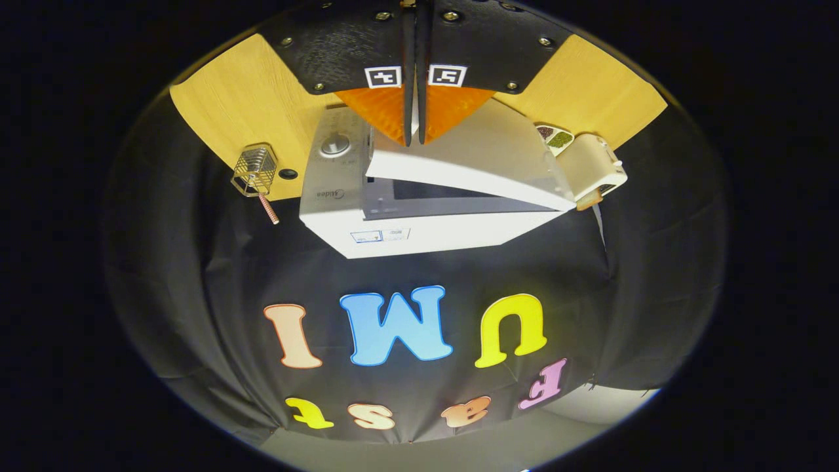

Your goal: Open the microwave, put the food inside, and close the microwave door.

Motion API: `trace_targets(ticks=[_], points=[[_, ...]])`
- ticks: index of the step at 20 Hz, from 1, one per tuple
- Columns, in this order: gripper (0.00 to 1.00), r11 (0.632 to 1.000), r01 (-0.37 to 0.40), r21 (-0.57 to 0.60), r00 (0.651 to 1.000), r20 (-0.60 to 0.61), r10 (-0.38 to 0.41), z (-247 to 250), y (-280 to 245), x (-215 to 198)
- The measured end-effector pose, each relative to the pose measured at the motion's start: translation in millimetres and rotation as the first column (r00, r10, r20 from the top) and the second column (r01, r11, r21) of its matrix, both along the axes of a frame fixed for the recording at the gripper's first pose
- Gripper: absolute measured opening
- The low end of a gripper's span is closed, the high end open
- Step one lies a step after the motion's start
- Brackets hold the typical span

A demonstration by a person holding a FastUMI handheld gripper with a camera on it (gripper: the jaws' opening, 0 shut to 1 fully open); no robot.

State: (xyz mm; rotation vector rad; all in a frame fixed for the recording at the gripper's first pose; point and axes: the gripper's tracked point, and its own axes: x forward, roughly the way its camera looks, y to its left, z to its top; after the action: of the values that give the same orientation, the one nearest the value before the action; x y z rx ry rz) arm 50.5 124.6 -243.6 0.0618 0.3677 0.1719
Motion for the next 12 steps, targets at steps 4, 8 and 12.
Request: trace_targets(ticks=[4, 8, 12], points=[[0.01, 1.000, 0.018, -0.017, 1.000, 0.009, -0.018, -2.1, -5.3, 25.0], [0.01, 0.999, 0.039, -0.013, 0.999, 0.015, -0.038, -3.5, -9.1, 46.7], [0.01, 0.999, 0.045, -0.012, 0.999, 0.018, -0.045, -4.6, -10.2, 58.4]])
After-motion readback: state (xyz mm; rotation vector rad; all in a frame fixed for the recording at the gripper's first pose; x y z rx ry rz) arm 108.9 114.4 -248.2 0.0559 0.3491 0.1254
